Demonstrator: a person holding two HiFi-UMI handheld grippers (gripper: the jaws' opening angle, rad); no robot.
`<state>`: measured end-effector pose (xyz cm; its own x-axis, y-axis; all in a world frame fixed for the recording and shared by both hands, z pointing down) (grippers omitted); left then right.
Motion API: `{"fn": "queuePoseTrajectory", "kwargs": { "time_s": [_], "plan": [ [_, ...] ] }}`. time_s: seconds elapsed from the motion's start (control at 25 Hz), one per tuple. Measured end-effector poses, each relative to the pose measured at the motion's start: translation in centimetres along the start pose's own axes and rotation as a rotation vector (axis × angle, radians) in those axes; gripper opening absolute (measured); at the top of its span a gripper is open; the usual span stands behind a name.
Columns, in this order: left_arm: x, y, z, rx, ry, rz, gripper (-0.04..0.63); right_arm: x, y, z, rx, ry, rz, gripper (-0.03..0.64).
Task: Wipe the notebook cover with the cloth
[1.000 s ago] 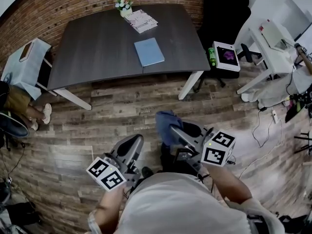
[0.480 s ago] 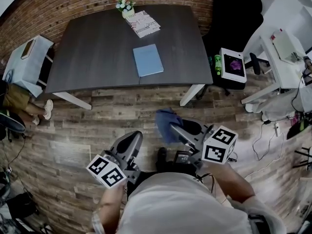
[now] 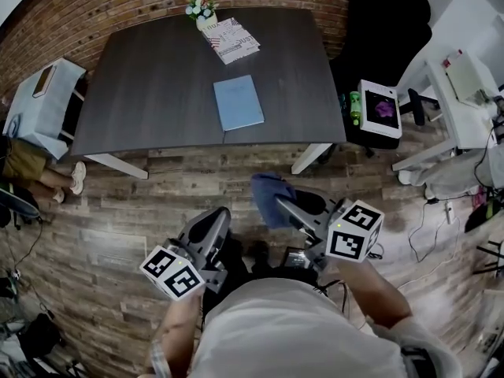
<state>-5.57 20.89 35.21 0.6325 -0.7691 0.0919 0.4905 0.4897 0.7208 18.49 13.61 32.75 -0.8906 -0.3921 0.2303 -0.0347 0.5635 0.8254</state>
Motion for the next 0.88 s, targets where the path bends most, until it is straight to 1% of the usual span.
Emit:
{"fn": "queuePoseTrajectory", "kwargs": {
  "time_s": [0.24, 0.68, 0.88],
  "plan": [
    [2.5, -1.7, 3.1, -0.005, 0.039, 0.035, 0.008, 2.0, -0.7, -1.7, 0.009, 0.051, -0.010, 0.083],
    [6.2, -8.2, 10.8, -0.013, 0.077, 0.104, 0.008, 9.7, -4.2, -4.5, 0.041, 0.135, -0.018, 0.084],
    [7.8, -10.0, 13.9, -0.020, 0.097, 0.131, 0.008, 12.6, -4.9, -5.8, 0.055, 0.184, -0.008, 0.083]
  ]
}}
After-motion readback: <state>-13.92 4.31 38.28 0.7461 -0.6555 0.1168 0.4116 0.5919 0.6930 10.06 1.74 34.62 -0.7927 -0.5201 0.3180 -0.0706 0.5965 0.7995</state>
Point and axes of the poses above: the fingertips, and each gripper's own axes: x forward along the fingers, z to its left, y out of its underside, the point moved 9 cm from there along -x, backward along the fingers, and after that the axes turned 4 degrees about -x, right-handed, at the moved point
